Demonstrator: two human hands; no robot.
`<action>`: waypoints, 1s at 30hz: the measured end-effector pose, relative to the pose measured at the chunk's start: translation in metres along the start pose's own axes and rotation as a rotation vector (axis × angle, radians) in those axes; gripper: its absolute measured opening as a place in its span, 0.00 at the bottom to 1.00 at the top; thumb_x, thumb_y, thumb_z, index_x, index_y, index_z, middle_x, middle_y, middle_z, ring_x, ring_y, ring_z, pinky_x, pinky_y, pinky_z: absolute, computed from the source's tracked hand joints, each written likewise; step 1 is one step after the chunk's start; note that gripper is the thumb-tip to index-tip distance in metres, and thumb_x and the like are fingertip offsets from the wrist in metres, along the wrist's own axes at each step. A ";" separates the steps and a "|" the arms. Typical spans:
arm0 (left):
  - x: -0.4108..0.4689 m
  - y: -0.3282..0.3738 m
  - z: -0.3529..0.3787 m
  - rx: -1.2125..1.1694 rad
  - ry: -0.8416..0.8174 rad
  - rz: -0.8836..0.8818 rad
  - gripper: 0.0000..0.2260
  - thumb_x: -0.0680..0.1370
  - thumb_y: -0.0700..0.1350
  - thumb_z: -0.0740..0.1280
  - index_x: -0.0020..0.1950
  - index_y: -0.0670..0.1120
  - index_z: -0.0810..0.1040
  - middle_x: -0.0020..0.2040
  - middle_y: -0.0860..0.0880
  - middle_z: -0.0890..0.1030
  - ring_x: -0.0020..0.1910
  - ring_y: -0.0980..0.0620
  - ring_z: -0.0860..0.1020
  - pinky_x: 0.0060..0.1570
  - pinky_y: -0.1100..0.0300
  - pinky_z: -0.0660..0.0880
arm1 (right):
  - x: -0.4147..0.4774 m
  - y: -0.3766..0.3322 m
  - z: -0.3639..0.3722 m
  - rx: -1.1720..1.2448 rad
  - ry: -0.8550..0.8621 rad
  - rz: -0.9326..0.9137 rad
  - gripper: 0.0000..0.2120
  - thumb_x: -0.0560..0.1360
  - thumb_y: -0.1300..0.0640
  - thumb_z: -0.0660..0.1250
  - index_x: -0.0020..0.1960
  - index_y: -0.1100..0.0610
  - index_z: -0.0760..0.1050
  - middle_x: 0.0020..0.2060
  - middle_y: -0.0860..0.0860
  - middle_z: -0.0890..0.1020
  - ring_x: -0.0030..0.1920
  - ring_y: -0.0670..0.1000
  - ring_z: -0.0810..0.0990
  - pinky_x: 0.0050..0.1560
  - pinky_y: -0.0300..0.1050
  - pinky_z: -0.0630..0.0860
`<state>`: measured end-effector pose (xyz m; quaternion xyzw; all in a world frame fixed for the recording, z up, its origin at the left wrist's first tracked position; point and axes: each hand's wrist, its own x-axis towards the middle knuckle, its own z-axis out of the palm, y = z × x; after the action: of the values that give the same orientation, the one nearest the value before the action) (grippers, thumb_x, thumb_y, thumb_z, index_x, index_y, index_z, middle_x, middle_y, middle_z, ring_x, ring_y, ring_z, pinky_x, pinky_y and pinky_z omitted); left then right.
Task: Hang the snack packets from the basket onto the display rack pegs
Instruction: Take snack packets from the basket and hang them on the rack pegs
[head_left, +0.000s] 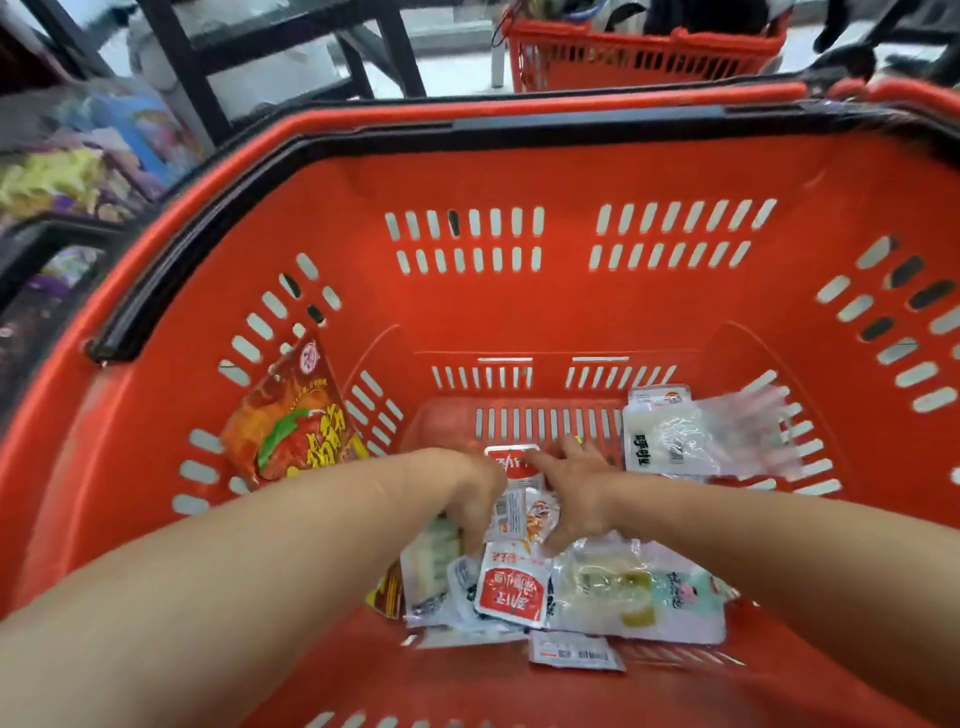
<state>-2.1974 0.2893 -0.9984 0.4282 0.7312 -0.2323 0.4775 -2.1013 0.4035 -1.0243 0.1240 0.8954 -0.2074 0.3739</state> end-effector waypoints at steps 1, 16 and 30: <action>-0.004 0.005 0.000 0.042 0.017 0.023 0.14 0.70 0.47 0.77 0.49 0.45 0.77 0.44 0.50 0.78 0.42 0.51 0.76 0.46 0.57 0.74 | -0.002 0.002 0.000 -0.044 -0.016 -0.020 0.55 0.65 0.44 0.78 0.79 0.42 0.43 0.78 0.55 0.45 0.77 0.64 0.45 0.74 0.66 0.53; -0.149 -0.026 -0.092 -0.014 0.669 -0.061 0.18 0.65 0.55 0.79 0.41 0.42 0.79 0.31 0.47 0.78 0.31 0.49 0.76 0.33 0.54 0.76 | -0.002 -0.020 -0.056 0.490 -0.148 -0.166 0.21 0.68 0.58 0.77 0.59 0.58 0.79 0.57 0.51 0.83 0.58 0.53 0.80 0.67 0.52 0.71; -0.237 -0.036 -0.064 -0.650 1.240 -0.094 0.14 0.62 0.52 0.81 0.41 0.54 0.79 0.37 0.58 0.83 0.37 0.64 0.80 0.40 0.65 0.76 | -0.127 -0.074 -0.180 0.950 -0.091 -0.619 0.14 0.67 0.59 0.71 0.52 0.59 0.78 0.45 0.54 0.86 0.45 0.52 0.85 0.44 0.46 0.83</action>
<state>-2.2180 0.2222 -0.7605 0.2853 0.9188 0.2648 0.0656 -2.1528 0.4134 -0.7983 0.0015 0.6816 -0.6923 0.2371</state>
